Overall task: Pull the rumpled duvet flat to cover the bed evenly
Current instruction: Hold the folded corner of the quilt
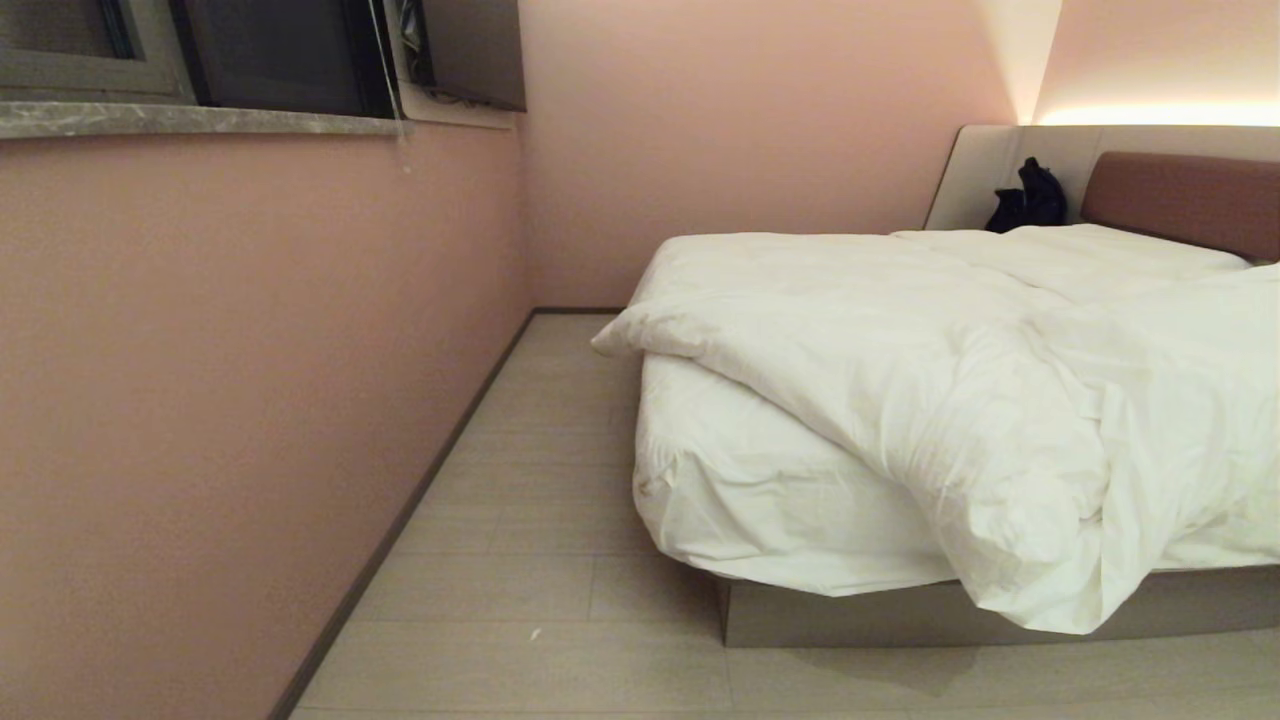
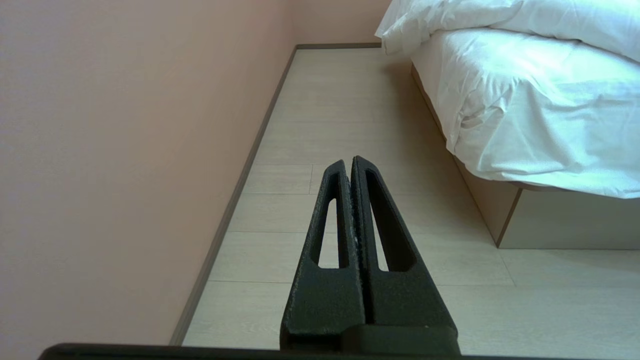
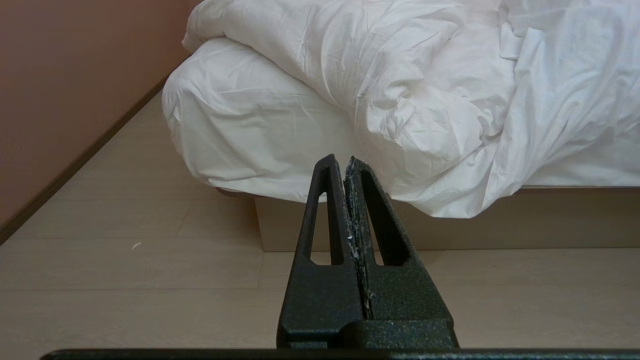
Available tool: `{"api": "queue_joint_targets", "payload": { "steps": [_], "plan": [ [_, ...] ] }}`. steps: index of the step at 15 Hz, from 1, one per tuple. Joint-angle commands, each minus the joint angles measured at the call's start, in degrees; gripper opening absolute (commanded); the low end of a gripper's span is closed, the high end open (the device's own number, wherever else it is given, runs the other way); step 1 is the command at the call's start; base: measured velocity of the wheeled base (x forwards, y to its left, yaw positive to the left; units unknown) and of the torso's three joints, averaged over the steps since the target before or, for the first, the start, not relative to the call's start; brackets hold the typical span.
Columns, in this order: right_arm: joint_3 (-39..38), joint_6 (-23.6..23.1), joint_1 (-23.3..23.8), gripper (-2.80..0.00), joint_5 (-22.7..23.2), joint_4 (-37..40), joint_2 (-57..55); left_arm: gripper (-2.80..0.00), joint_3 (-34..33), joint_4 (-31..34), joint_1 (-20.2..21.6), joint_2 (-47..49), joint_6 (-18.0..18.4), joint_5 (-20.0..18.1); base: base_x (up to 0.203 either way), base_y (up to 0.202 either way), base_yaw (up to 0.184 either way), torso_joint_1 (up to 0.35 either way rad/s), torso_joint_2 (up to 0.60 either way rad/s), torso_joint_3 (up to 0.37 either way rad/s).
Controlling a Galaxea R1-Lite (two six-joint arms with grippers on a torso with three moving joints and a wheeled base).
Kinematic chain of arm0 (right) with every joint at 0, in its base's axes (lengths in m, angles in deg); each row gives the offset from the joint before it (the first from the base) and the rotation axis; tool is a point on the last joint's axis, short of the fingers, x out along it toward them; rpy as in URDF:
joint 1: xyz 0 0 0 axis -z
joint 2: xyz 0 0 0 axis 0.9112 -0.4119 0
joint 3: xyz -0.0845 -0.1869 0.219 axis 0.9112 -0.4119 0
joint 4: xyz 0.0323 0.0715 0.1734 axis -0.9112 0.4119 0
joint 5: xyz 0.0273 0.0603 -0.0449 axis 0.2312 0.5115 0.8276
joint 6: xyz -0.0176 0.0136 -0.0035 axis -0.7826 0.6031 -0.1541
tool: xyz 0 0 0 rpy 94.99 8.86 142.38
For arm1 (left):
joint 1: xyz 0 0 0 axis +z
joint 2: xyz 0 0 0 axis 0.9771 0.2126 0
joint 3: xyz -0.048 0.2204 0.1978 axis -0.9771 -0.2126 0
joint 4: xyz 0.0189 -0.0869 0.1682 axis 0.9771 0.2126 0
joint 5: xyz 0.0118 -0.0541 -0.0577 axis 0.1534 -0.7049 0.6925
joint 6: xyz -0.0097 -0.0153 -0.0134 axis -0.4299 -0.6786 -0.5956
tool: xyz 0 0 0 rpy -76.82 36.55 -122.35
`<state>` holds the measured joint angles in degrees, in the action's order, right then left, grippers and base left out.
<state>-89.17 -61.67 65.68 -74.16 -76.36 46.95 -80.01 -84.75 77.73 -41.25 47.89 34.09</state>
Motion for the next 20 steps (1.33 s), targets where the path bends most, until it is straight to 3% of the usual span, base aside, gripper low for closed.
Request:
{"api": "queue_joint_targets", "payload": {
  "steps": [1, 20],
  "plan": [
    [0.0, 0.0, 0.0, -2.80, 0.0, 0.0, -0.1, -2.80, 0.0, 0.0, 0.0, 0.0, 0.1, -0.1, 0.000, 0.000, 0.000, 0.000, 0.00, 0.000],
    [0.0, -0.1, 0.0, -2.80, 0.0, -0.1, -0.1, -2.80, 0.0, 0.0, 0.0, 0.0, 0.2, 0.0, 0.000, 0.000, 0.000, 0.000, 0.00, 0.000]
  ]
}}
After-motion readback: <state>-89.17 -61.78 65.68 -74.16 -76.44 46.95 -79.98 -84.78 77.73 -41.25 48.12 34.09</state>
